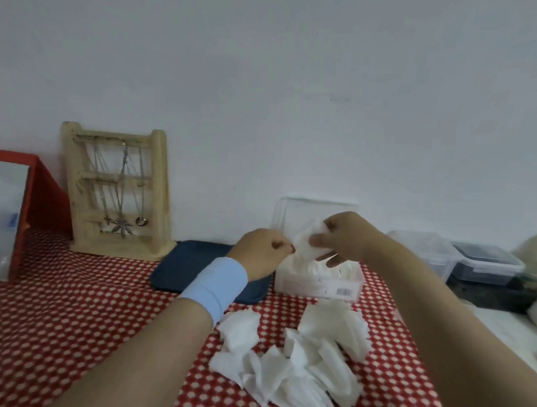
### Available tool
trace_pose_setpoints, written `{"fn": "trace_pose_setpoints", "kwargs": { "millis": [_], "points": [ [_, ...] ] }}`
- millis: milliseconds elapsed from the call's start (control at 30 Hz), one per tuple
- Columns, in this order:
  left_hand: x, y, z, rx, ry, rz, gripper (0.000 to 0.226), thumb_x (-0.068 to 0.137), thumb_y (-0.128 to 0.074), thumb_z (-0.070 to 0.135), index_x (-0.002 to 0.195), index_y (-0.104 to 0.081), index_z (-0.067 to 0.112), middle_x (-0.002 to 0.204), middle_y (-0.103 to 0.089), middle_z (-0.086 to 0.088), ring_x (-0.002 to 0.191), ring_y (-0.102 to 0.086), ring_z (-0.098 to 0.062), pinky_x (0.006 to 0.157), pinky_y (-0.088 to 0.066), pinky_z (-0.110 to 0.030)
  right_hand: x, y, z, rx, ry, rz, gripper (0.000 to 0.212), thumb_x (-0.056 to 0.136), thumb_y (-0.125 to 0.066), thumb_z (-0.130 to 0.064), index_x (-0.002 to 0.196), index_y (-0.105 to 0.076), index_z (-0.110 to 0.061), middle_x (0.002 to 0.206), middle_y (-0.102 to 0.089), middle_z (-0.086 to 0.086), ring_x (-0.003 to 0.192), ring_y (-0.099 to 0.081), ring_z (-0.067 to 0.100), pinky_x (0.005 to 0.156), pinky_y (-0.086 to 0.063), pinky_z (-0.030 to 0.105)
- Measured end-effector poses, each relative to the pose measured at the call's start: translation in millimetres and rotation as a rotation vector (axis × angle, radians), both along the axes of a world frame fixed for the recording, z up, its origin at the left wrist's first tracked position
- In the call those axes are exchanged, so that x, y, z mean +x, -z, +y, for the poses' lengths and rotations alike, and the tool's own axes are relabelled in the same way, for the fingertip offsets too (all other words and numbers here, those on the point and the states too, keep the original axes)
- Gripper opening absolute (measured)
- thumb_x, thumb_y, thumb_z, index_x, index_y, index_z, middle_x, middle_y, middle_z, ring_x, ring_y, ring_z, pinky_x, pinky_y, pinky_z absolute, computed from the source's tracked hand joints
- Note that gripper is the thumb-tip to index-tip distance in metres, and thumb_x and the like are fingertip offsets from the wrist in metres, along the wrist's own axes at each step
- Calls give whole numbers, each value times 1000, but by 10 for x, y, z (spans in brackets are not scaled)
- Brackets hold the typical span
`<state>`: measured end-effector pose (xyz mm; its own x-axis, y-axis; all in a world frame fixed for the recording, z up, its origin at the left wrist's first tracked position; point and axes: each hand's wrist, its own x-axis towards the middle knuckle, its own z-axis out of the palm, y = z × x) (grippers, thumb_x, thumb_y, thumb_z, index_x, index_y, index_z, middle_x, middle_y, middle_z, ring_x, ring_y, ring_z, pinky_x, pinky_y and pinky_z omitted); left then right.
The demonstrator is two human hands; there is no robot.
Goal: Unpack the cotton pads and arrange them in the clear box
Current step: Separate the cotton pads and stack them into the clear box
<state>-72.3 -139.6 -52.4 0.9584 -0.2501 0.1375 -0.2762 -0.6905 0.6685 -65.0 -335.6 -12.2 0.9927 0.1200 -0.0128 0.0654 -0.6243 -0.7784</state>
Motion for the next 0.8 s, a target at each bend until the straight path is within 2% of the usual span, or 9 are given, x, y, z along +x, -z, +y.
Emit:
{"fn": "trace_pose_setpoints", "kwargs": {
  "millis": [67, 100, 200, 333, 433, 533, 633, 733, 800],
  "points": [
    [115, 68, -143, 150, 42, 8, 38, 102, -55, 35, 65, -63, 31, 74, -59, 4, 84, -56, -19, 71, -45, -25, 70, 48, -53, -38, 13, 36, 14, 91, -73, -12, 98, -70, 0, 85, -76, 11, 67, -75, 18, 58, -62, 28],
    [172, 106, -170, 223, 39, 21, 39, 102, -55, 38, 64, -64, 34, 78, -57, 2, 93, -54, -22, 79, -49, -30, 99, 71, -74, -45, 27, 50, 16, 91, -73, -13, 99, -71, 1, 85, -76, 13, 68, -75, 20, 59, -63, 30],
    [309, 145, -178, 347, 21, 57, 25, 94, -60, 34, 89, -82, 22, 102, -64, -3, 111, -57, -25, 95, -54, -43, 162, 143, -102, -82, 31, 98, 20, 93, -72, -19, 102, -71, -2, 91, -77, 13, 75, -76, 22, 65, -64, 33],
    [386, 131, -151, 316, 35, 97, 32, 87, -63, 24, 116, -76, 22, 109, -61, -3, 100, -65, -25, 86, -56, -35, 210, 225, -2, -272, 18, 109, 25, 89, -73, -28, 102, -70, -7, 90, -77, 6, 73, -77, 15, 61, -59, 29],
    [427, 187, -130, 253, 36, 113, 37, 86, -62, 18, 121, -74, 22, 115, -64, -4, 94, -61, -20, 76, -49, -26, 232, 260, 88, -359, 49, 102, 24, 85, -76, -30, 92, -69, -8, 79, -75, 3, 73, -76, 13, 63, -58, 29],
    [420, 223, -119, 218, 49, 97, 36, 90, -62, 17, 124, -72, 21, 125, -62, -7, 99, -59, -18, 81, -46, -22, 252, 259, 138, -464, 101, 142, 25, 80, -81, -29, 85, -64, -10, 76, -73, 2, 73, -76, 15, 69, -59, 31],
    [412, 257, -106, 187, 65, 73, 38, 91, -61, 15, 128, -70, 18, 127, -62, -12, 94, -56, -17, 78, -44, -19, 235, 216, 171, -717, 151, 115, 27, 77, -81, -30, 86, -59, -16, 84, -71, -1, 78, -74, 18, 74, -58, 30],
    [401, 294, -96, 179, 67, 57, 39, 93, -60, 16, 132, -66, 19, 140, -53, -7, 113, -57, -20, 87, -42, -19, 219, 228, 263, -910, 174, 79, 19, 79, -74, -24, 91, -60, -18, 86, -67, -3, 84, -70, 18, 80, -57, 31],
    [380, 306, -99, 178, 70, 51, 41, 96, -59, 17, 137, -63, 20, 146, -47, -4, 126, -54, -21, 91, -37, -18, 246, 281, 357, -903, 184, 96, 17, 80, -72, -25, 89, -60, -17, 85, -66, -3, 82, -69, 18, 76, -56, 30]
  ]
}}
